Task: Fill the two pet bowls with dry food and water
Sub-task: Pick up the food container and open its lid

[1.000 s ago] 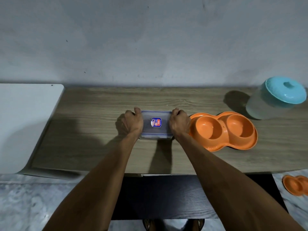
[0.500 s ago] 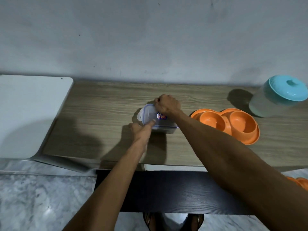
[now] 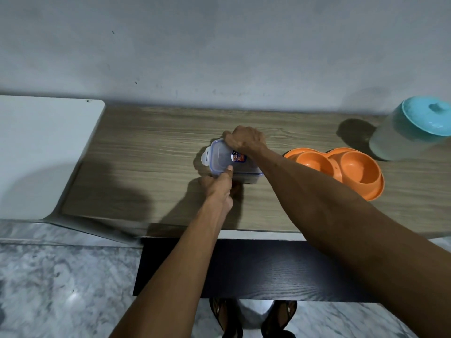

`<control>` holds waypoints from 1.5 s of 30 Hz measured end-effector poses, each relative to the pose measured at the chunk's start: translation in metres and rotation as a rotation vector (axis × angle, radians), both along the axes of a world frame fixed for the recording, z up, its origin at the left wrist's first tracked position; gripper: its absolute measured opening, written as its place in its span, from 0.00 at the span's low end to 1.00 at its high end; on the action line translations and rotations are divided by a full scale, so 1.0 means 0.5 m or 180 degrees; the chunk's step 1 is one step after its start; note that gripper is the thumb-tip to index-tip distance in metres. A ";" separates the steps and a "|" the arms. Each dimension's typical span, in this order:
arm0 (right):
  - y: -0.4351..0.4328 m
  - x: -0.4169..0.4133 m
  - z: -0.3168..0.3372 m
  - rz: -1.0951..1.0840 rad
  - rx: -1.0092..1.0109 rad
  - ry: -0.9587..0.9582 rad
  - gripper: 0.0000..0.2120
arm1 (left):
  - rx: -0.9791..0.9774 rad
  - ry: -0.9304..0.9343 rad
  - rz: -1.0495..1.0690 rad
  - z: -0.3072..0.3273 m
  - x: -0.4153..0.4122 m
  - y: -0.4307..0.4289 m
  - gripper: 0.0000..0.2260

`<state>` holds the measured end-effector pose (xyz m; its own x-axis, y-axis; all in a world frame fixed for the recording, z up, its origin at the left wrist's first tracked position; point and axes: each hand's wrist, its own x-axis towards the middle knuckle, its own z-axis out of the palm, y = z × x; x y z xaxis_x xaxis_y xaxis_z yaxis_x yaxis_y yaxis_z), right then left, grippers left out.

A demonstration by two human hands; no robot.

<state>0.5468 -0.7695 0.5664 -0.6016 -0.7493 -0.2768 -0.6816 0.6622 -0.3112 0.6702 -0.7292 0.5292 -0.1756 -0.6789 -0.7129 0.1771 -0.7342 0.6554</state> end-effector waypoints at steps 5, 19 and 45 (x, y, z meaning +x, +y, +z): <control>0.002 0.001 -0.004 -0.0044 -0.0035 0.0007 0.24 | 0.0053 0.0120 0.0100 -0.003 -0.010 0.005 0.25; 0.034 0.012 0.018 -0.0094 -0.0477 0.0049 0.24 | -0.0728 -0.0437 -0.0477 0.016 0.022 0.016 0.21; 0.134 -0.060 0.139 -0.1958 -0.1608 -0.3190 0.07 | -0.0737 -0.0570 -0.0906 0.076 0.096 0.027 0.26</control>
